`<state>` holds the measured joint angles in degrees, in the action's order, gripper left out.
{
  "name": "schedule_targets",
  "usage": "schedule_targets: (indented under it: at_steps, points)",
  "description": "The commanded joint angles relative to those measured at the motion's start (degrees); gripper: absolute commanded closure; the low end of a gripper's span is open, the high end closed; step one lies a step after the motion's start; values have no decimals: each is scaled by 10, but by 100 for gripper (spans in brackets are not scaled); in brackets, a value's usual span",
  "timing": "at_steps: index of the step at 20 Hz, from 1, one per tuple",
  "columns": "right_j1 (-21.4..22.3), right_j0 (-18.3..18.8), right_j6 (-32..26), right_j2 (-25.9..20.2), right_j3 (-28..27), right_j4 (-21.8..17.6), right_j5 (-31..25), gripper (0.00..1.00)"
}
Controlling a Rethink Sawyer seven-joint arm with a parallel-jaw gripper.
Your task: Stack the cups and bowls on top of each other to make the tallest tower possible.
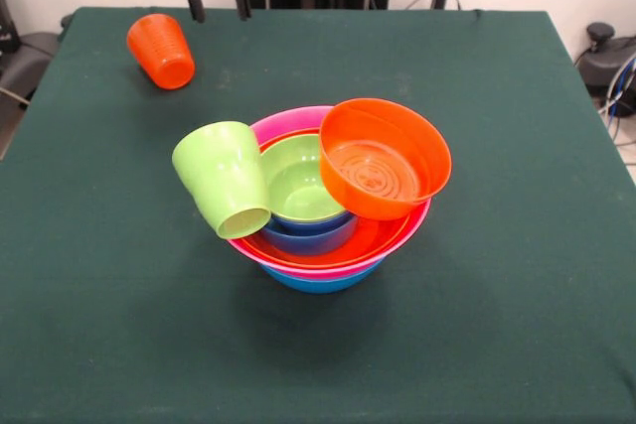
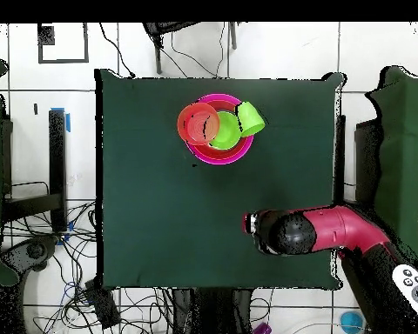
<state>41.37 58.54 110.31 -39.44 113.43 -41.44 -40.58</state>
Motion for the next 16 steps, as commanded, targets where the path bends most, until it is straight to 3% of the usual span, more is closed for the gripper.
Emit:
schedule_targets:
  at_steps: [1, 7, 16]
  points:
    - [-15, -10, -132, 26, -32, -71, -50, 0]
    - [-4, -11, -129, 26, -34, -94, -46, 0]
    - [-2, 25, -168, 5, -39, -80, -61, 0]
